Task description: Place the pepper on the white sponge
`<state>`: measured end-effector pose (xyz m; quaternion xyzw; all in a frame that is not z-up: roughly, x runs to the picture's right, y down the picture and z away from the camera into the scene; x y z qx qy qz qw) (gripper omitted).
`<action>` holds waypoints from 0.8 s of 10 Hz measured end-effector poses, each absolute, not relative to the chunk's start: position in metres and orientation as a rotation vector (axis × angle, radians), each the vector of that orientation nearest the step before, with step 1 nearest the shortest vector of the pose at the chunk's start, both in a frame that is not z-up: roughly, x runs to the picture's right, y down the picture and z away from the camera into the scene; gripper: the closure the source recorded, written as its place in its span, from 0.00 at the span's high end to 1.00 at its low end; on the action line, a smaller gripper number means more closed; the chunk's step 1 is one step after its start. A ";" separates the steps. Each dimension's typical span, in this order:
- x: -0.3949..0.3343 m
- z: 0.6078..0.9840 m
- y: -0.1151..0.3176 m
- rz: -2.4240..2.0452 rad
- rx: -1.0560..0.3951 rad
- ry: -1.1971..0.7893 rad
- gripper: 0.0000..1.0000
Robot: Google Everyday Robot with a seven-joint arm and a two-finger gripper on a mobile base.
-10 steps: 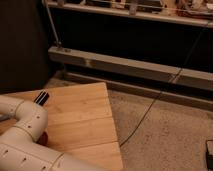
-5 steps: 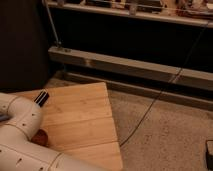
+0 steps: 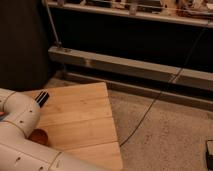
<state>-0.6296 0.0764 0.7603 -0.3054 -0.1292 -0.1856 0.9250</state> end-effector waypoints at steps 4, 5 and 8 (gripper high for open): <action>-0.625 0.728 0.071 -0.350 -0.694 -0.285 0.80; -0.625 0.729 0.071 -0.350 -0.695 -0.284 0.80; -0.625 0.729 0.071 -0.349 -0.695 -0.284 0.80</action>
